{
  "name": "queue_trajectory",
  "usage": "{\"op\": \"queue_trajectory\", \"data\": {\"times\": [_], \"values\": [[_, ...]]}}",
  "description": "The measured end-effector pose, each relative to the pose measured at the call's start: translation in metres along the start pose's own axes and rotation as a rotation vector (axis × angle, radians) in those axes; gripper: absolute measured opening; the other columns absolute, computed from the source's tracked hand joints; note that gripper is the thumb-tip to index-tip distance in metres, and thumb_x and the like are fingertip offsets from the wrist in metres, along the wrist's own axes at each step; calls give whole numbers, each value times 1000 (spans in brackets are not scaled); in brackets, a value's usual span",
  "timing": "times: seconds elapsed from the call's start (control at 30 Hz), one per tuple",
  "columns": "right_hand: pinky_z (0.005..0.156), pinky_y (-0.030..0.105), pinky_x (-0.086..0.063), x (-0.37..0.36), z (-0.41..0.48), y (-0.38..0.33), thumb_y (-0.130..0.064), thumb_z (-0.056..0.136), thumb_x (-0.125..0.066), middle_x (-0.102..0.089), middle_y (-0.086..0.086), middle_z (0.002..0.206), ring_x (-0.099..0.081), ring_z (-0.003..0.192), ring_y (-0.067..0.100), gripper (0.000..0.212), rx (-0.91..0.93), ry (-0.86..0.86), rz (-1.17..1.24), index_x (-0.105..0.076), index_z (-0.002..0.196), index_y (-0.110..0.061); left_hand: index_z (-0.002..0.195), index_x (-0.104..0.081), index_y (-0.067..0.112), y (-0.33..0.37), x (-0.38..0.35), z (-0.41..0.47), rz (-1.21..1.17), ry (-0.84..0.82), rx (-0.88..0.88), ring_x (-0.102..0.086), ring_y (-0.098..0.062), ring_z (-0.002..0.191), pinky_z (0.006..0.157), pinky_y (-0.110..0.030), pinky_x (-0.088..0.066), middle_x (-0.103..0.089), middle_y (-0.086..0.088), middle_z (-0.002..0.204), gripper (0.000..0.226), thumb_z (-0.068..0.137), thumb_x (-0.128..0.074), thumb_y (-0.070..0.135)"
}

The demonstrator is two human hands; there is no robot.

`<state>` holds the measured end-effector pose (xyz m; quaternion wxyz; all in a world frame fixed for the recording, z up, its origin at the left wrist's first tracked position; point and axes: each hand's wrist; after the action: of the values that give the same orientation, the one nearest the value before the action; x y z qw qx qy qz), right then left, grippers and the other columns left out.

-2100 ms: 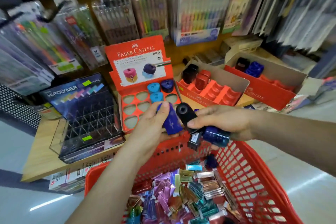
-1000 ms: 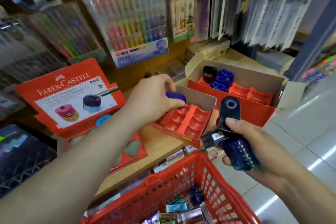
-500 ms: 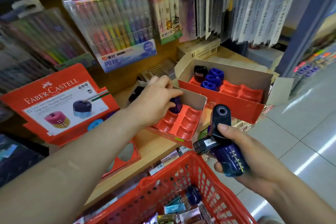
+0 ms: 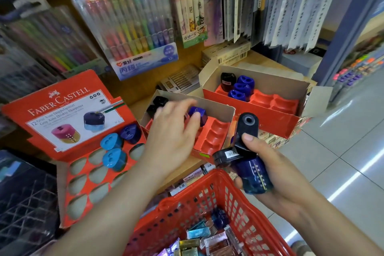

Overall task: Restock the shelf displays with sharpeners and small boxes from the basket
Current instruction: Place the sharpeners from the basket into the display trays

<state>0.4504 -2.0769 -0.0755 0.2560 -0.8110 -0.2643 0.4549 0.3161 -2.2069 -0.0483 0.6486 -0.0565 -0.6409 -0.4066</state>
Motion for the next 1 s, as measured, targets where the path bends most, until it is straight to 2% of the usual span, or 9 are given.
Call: {"op": "queue_trajectory", "data": {"times": [0.07, 0.13, 0.27, 0.4, 0.5, 0.63, 0.77, 0.87, 1.0], "values": [[42, 26, -50, -1, -1, 0, -33, 71, -70, -69, 13, 81, -63, 60, 18, 23, 24, 2, 12, -73, 81, -12, 108, -63, 32, 18, 2, -26, -454, -159, 217, -61, -7, 86, 80, -30, -51, -66, 13, 91, 43, 85, -42, 62], [42, 26, -49, 0, -1, 2, -33, 74, -77, -68, 13, 80, -62, 59, 18, 24, 44, -8, 6, -73, 84, -11, 96, -68, 31, 29, -4, -46, -727, -260, 359, -65, -8, 67, 64, -28, -54, -68, 9, 76, 43, 73, -53, 63], [48, 28, -52, -1, -3, 5, -44, 69, -81, -67, 11, 84, -62, 63, 17, 41, 63, -7, -74, -72, 94, -13, 89, -76, 24, 28, -13, -60, -866, -203, 443, -69, -10, 72, 66, -21, -54, -74, 1, 81, 27, 68, -72, 40], [45, 28, -50, -1, -4, -2, -37, 75, -65, -68, 11, 91, -65, 73, 20, 42, 86, 61, 29, -68, 109, -13, 83, -78, 23, 20, -7, -62, -992, -9, 519, -71, -18, 74, 64, -23, -56, -74, -6, 81, 27, 58, -74, 33], [45, 29, -50, 0, -3, -6, -29, 77, -62, -66, 12, 90, -68, 76, 22, 46, 96, 72, 71, -61, 120, -11, 91, -75, 24, 18, -3, -66, -1023, 146, 515, -72, -20, 77, 68, -31, -54, -74, -3, 80, 30, 61, -76, 24], [47, 30, -52, -7, -6, -2, -30, 76, -65, -70, 14, 89, -68, 75, 23, 31, 65, 38, -95, -68, 102, -14, 94, -60, 24, 36, -8, -70, -1007, 88, 455, -71, -11, 77, 68, -25, -53, -75, 3, 84, 36, 76, -72, -5], [49, 30, -53, -9, -8, 0, -27, 83, -65, -73, 12, 90, -66, 66, 19, 19, 67, 2, -160, -74, 98, -18, 100, -52, 45, 41, -11, -70, -770, -29, 372, -67, -6, 86, 76, -32, -57, -62, 16, 90, 53, 74, -77, 6], [48, 29, -53, -8, -8, -1, -22, 86, -64, -74, 13, 92, -64, 61, 19, 17, 80, -8, -229, -74, 100, -19, 118, -42, 66, 36, -5, -67, -630, -196, 276, -64, -3, 90, 77, -24, -55, -56, 23, 93, 76, 76, -79, 16], [53, 33, -52, -5, -8, -2, -22, 83, -65, -71, 18, 90, -64, 67, 26, 18, 77, -72, -307, -74, 98, -19, 107, -57, 55, 26, 4, -63, -602, -245, 266, -69, -8, 83, 72, -22, -56, -68, 14, 93, 56, 72, -82, 19]]}}
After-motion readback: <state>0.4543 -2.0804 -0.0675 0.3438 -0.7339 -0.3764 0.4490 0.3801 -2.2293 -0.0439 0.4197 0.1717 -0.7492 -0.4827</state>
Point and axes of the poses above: each hand's wrist, its own z-axis towards the middle knuckle, its own x-axis out of the back of the hand, y = z × x
